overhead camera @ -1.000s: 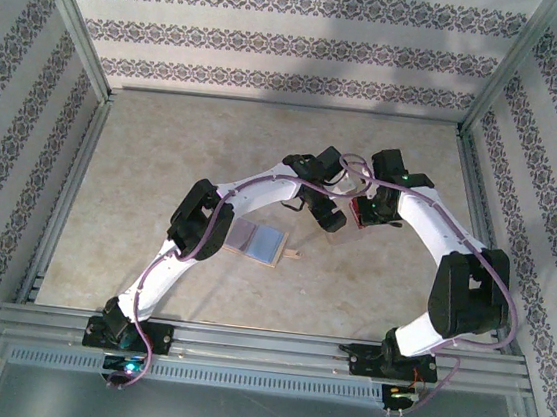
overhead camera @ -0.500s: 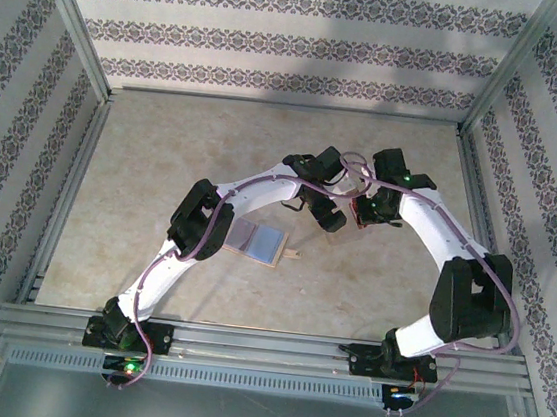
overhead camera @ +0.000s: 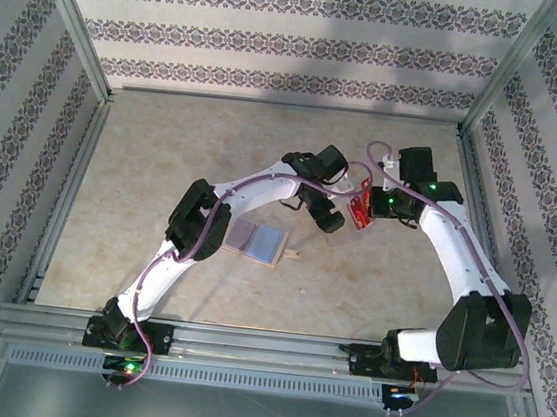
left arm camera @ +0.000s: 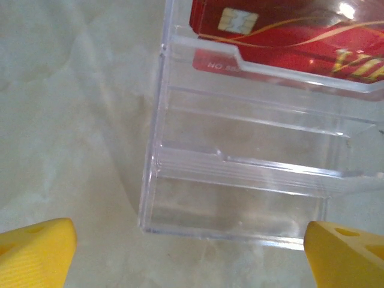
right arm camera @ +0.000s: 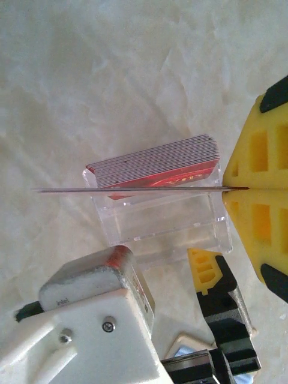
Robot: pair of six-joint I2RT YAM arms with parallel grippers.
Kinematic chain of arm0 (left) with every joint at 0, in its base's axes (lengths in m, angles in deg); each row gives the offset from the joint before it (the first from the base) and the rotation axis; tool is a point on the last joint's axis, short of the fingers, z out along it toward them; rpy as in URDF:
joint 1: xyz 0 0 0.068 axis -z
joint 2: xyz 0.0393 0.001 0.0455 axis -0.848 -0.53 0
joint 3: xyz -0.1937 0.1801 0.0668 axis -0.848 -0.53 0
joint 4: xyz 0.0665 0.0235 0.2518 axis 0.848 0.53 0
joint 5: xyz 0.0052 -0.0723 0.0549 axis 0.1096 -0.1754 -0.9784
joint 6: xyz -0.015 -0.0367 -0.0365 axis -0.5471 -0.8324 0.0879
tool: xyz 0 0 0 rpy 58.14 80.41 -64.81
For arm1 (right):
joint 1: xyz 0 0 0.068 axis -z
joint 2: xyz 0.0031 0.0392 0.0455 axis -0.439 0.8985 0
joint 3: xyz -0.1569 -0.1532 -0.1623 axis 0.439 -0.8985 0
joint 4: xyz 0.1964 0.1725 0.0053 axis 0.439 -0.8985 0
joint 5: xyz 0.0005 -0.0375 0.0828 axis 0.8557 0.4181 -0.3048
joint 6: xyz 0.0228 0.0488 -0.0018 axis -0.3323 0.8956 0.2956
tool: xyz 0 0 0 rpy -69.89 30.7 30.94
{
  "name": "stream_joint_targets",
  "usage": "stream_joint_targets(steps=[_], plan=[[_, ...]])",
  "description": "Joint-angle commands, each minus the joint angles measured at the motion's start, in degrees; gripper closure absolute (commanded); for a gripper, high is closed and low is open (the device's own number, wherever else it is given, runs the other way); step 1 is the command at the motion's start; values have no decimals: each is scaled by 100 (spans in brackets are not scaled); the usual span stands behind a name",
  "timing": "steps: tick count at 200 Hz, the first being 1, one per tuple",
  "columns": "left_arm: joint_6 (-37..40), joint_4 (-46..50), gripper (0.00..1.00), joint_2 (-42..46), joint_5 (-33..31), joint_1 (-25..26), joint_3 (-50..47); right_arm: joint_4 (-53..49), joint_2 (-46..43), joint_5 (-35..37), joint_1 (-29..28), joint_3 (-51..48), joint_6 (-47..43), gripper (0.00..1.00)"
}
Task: Put the credit cards into the card holder
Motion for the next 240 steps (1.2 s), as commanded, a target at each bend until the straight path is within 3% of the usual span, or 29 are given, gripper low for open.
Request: stream_joint_targets(steps=[1,53,118,161,184,216,240], plan=[[181,430,2,600,10,97,382,115,-345,-478,97,-112,380,100],[240,547,1,1545,204,-38,-40,1047,-887,-1400,108,-613,1343,100],[610,198,1,3280,586,-456,-1767,4158,-1414,-2528,-55,-2056,3374,100],[583,-388,1,4342,1237,-1012,-3220,5053,-1663,-2137,-866,-2448,3688,100],[448,-903,1,4862,1763,-1289,-3956,6122,-1789,-2055,-1132,-2917,4125,100],[11,-1293,2,5145,2941,-1622,-4547,7258,-1804,-1983,-1398,-3409,4743,100],[211,-1239,3,5191,3261,-1656,-4651,7557,-1738,-1950,-1623,-3521,4823,100]])
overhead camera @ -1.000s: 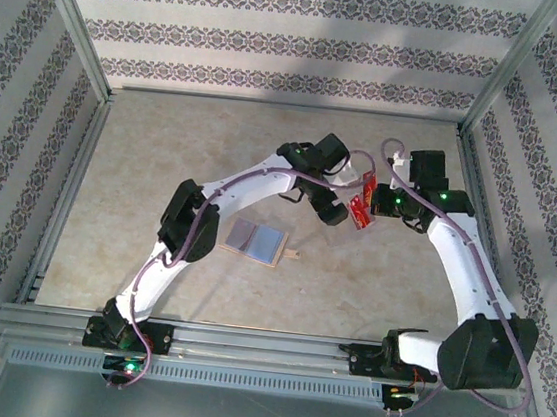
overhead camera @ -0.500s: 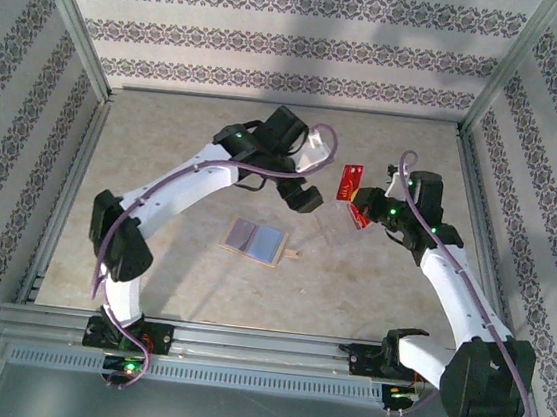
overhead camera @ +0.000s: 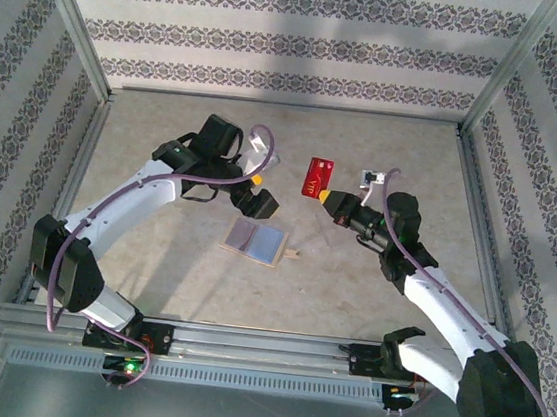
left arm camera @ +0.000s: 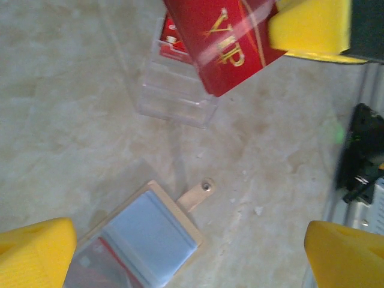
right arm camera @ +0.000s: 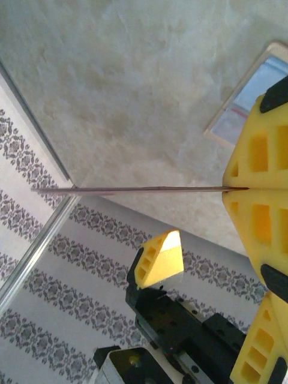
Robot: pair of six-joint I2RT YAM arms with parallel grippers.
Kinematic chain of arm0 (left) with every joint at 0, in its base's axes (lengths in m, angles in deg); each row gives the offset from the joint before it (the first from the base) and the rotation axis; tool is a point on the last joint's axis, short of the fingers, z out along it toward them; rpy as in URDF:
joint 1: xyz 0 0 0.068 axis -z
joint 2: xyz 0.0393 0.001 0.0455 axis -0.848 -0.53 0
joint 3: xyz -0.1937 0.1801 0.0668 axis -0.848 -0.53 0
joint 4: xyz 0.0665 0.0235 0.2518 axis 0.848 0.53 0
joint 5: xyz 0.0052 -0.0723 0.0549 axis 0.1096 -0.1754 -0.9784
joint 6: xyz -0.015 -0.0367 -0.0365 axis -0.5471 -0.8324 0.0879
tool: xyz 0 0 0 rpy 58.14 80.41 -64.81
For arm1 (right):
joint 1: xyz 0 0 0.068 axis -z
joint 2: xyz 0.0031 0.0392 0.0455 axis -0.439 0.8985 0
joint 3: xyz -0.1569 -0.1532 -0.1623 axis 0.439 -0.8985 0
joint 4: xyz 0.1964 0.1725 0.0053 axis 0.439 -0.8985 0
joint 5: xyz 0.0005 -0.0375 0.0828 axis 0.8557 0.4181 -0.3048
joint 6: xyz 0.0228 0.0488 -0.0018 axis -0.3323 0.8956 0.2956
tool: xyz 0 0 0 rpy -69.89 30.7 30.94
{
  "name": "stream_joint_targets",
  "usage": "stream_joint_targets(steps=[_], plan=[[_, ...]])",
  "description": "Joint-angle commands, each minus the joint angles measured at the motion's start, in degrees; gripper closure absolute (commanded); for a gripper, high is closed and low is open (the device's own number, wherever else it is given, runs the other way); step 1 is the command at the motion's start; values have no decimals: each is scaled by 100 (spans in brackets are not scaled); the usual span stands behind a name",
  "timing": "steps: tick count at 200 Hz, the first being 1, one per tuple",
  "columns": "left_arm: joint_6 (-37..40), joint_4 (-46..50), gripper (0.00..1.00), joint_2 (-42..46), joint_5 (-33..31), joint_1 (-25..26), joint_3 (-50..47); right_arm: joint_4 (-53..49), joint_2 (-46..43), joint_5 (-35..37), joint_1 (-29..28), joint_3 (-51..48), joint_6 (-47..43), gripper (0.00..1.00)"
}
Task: Put the credit cards into the card holder
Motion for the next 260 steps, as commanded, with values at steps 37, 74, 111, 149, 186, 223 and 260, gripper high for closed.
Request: stream_joint_targets(steps=[37,74,111,149,186,223,260], plan=[[-827,-942,4,120,1537,-316,-201,1938,147,260,-535,-453,634,100],[-2073,-2222,10,135,2566,-555,-713,2695,447,287,-796,-593,941,100],[-3053,-3492,26,88,3031,-590,-1148,2771,586,216,-973,-463,925,100],[-3695,-4374,38,-11,2994,-608,-1459,2806,572,219,-1040,-436,873,100],[-3901,-4668,54,-89,3147,-611,-1440,2903,685,264,-1202,-469,860,100],[-3906,-4590,74,-109,3066,-650,-1421,3025,762,236,-1233,-465,930,100],[-3892,-4647,100,-124,3082,-657,-1487,2894,679,201,-1216,-469,868,100]])
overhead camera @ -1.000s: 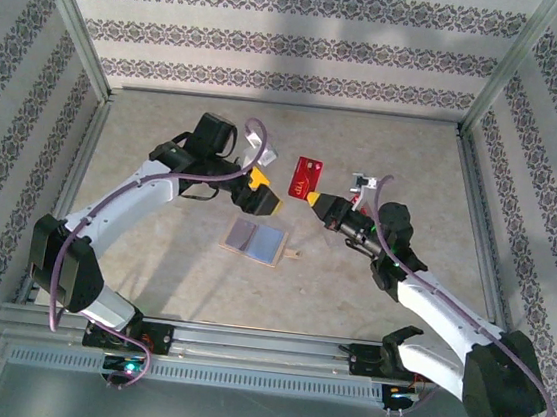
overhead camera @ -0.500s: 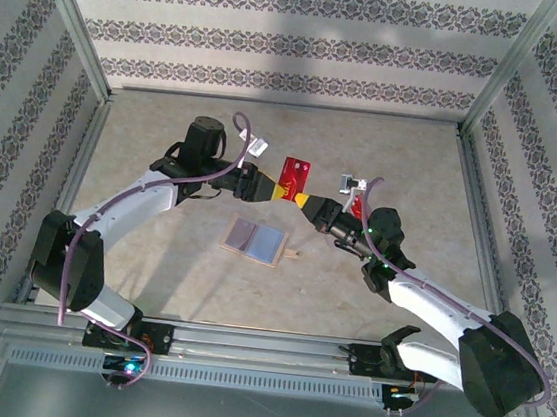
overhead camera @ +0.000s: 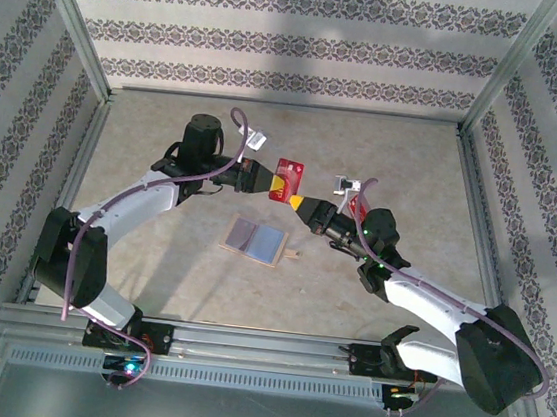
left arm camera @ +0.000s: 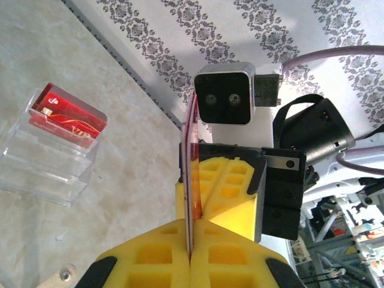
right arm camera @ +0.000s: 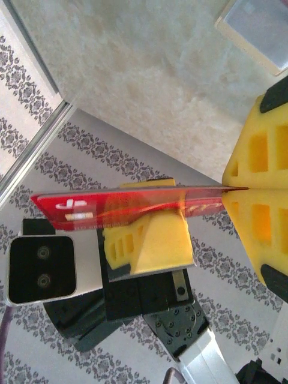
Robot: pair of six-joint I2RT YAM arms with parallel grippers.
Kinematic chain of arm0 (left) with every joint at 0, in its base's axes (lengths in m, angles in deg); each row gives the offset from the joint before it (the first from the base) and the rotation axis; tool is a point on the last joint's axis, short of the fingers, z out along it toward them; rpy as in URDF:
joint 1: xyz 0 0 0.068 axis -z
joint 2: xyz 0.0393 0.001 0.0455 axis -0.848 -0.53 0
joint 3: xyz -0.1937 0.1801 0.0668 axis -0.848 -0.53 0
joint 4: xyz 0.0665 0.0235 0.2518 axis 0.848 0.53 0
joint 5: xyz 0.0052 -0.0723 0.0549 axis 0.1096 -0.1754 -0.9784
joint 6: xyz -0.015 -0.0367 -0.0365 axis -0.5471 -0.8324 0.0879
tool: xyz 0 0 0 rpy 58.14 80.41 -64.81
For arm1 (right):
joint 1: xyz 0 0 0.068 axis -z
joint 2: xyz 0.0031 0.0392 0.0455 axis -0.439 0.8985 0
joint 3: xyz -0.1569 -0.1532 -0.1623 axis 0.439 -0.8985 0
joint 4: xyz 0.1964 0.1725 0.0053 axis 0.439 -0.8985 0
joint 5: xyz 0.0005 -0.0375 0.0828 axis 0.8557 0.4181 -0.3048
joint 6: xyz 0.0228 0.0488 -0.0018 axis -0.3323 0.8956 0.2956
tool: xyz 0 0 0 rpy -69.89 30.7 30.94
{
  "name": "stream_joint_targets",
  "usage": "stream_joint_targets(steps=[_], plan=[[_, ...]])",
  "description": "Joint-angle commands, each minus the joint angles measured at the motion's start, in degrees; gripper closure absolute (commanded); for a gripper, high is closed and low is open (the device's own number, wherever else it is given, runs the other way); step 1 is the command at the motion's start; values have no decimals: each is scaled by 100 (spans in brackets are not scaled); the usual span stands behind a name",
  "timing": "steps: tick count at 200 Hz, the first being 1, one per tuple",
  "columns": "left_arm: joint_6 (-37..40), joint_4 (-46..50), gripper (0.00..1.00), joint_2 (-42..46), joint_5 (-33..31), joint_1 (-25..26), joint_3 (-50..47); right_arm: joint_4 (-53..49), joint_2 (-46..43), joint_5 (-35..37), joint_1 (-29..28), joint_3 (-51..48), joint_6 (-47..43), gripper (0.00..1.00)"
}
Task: Put the credit cards into the card holder
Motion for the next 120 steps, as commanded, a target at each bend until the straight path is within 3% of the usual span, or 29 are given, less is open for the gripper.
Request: stream_joint_targets(steps=[1,42,87,120], plan=[[33,-245,100,-21,96,-51,-44,179,-79,-38,-38,57,-44,100],[-103,-578,100,-6,259,-45,-193,-234,-359,-239,129,93,-242,69],[-711,-1483,100,16,503,26,-471,-241,-382,-598,448,266,-177,64],[-756,-1483,100,25,568,44,-490,-199,-143,-822,481,480,-96,64]])
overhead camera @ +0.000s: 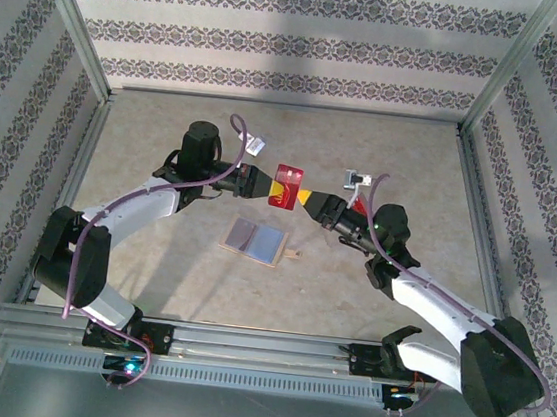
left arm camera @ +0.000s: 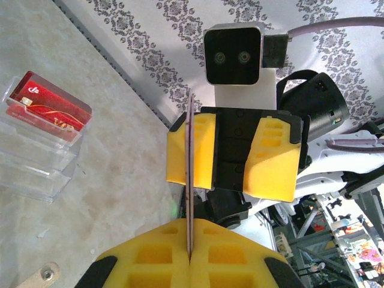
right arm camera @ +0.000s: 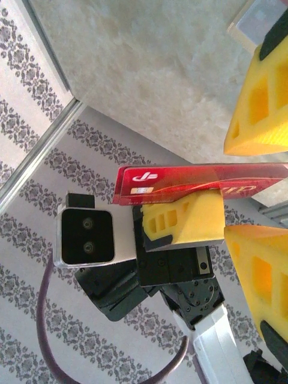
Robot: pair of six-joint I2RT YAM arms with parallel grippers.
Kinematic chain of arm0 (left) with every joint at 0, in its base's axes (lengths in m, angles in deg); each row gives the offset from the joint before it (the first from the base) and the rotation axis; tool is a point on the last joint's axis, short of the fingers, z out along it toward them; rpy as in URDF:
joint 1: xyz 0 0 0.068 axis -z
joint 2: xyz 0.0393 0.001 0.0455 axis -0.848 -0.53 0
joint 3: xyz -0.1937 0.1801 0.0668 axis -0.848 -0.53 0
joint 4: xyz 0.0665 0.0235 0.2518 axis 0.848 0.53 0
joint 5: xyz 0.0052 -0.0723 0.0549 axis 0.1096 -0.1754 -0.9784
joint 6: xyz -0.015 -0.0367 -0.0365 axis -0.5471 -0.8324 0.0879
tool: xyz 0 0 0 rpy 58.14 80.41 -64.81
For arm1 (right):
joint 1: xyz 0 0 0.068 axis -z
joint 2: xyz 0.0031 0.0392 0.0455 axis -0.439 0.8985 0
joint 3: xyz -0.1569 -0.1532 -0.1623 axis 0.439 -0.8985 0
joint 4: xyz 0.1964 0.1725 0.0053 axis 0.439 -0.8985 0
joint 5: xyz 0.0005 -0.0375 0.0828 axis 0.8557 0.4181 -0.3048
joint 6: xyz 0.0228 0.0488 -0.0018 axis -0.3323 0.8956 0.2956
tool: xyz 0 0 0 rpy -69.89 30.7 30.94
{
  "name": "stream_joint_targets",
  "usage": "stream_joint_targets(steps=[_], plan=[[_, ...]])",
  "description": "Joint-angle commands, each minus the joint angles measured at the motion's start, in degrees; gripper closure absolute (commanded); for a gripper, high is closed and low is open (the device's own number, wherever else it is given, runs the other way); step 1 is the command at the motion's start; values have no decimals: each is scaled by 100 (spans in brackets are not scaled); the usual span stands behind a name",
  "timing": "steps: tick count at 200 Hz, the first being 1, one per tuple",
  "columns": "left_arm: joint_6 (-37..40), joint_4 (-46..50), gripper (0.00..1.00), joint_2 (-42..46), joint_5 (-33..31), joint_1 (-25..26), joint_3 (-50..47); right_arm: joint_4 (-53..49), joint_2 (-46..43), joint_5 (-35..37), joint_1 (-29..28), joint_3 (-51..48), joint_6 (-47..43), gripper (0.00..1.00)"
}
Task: Put the credit cards into the card holder
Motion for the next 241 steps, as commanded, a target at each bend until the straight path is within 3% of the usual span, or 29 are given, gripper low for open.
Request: stream_joint_targets(steps=[1,56,91,125,150,189,241], plan=[[-187,-560,100,27,250,41,-18,127,114,-332,24,271,-40,64],[-261,-677,100,8,266,102,-58,224,310,-425,7,377,11,64],[-191,-598,100,-6,287,130,-46,248,387,-424,-11,425,36,78],[-118,-651,100,-6,281,178,-129,276,472,-433,-64,449,2,86],[-59,-484,100,-2,257,177,-63,355,477,-395,-64,413,41,98],[569,282,61,65,131,101,60,372,353,-196,32,127,84,100],[2803,3376,52,328,-825,-210,774,69,37,157,-23,-318,190,100]])
